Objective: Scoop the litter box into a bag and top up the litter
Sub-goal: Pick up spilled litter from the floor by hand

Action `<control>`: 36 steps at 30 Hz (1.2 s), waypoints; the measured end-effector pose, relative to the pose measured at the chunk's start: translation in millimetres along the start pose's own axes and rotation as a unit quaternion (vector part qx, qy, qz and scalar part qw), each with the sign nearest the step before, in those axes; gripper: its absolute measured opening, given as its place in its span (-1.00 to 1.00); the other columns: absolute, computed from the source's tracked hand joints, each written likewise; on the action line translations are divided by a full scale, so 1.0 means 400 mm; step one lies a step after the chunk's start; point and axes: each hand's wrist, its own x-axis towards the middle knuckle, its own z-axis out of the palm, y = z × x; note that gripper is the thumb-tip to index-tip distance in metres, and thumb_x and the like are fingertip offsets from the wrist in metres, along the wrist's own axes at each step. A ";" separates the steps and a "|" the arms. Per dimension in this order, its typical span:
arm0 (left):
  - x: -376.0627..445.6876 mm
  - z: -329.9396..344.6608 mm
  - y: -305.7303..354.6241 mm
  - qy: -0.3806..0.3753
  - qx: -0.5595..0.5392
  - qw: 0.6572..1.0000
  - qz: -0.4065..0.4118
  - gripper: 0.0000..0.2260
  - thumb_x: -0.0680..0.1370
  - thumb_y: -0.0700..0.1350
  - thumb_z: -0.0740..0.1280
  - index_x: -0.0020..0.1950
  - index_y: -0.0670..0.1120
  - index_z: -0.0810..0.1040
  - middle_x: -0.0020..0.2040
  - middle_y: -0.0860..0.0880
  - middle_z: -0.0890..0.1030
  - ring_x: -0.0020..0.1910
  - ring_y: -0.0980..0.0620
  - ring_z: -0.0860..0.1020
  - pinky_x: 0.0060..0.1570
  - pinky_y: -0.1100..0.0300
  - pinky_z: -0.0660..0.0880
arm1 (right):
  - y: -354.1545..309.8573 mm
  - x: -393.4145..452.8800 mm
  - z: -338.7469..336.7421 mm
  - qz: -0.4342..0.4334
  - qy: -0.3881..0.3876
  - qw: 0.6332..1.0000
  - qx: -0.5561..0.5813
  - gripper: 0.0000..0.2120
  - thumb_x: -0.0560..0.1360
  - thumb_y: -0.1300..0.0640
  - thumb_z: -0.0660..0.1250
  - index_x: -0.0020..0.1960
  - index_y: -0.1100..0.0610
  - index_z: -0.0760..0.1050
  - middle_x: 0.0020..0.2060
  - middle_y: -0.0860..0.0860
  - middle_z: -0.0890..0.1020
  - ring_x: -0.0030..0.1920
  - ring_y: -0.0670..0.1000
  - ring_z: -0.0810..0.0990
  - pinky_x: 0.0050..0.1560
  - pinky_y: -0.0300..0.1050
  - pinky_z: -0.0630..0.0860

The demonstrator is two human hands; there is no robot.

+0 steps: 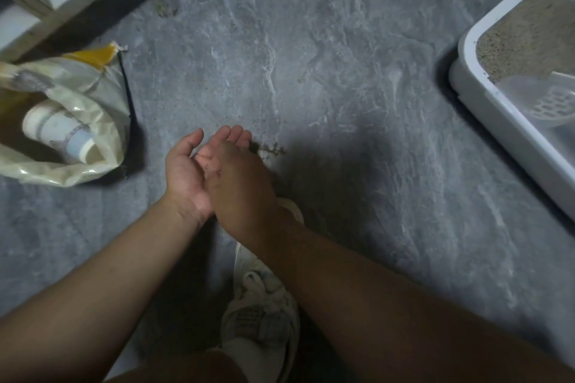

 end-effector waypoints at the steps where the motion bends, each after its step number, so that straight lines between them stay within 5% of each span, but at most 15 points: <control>1: 0.001 -0.002 0.000 0.000 -0.002 1.000 0.002 -0.62 0.66 0.01 0.21 0.23 -0.26 0.60 0.21 -0.23 0.69 0.13 -0.17 0.71 0.13 -0.04 0.57 | 0.020 -0.005 -0.010 -0.008 0.021 0.999 -0.025 -0.75 0.59 0.24 0.26 0.22 0.35 0.50 0.12 0.29 0.57 0.10 0.25 0.56 0.06 0.03 0.49; 4: 0.008 -0.011 0.009 0.006 -0.015 1.000 0.011 -0.62 0.66 -0.02 0.21 0.26 -0.29 0.58 0.19 -0.26 0.69 0.12 -0.21 0.71 0.22 -0.03 0.58 | 0.060 -0.010 0.001 -0.033 0.019 0.984 -0.173 -0.86 0.43 0.25 0.38 -0.05 0.27 0.63 -0.15 0.23 0.67 -0.15 0.19 0.66 -0.16 -0.05 0.55; 8: 0.014 -0.024 0.025 0.017 -0.039 0.999 0.028 -0.62 0.66 -0.04 0.20 0.27 -0.32 0.56 0.16 -0.30 0.69 0.10 -0.24 0.71 0.07 -0.02 0.67 | 0.164 -0.030 -0.049 -0.019 -0.058 0.960 -0.273 -0.74 0.56 0.15 0.22 0.21 0.16 0.53 0.11 0.16 0.58 0.08 0.16 0.54 0.06 0.01 0.48; 11: 0.013 -0.023 0.026 0.013 -0.037 0.999 0.028 -0.62 0.66 -0.04 0.20 0.26 -0.32 0.57 0.17 -0.30 0.69 0.11 -0.24 0.71 0.08 -0.02 0.67 | 0.165 -0.041 -0.063 0.009 -0.052 0.954 -0.296 -0.56 0.60 0.06 0.24 0.46 0.09 0.34 0.24 0.19 0.48 0.17 0.19 0.50 0.10 0.06 0.48; 17: 0.014 -0.019 0.022 0.003 -0.030 0.999 0.022 -0.62 0.66 -0.04 0.21 0.27 -0.31 0.57 0.17 -0.29 0.69 0.12 -0.24 0.70 0.10 -0.02 0.67 | 0.151 -0.002 -0.008 0.056 -0.075 0.947 -0.308 -0.44 0.62 -0.01 0.19 0.57 0.06 0.18 0.26 0.25 0.47 0.16 0.26 0.52 0.08 0.11 0.47; 36: 0.010 -0.020 0.016 -0.015 -0.026 0.999 0.011 -0.61 0.66 -0.02 0.22 0.26 -0.31 0.57 0.17 -0.29 0.69 0.12 -0.24 0.70 0.11 0.00 0.66 | 0.178 -0.039 -0.052 0.075 -0.116 0.933 -0.333 -0.41 0.65 -0.18 0.06 0.59 0.07 0.11 0.34 0.25 0.41 0.22 0.27 0.50 0.15 0.16 0.44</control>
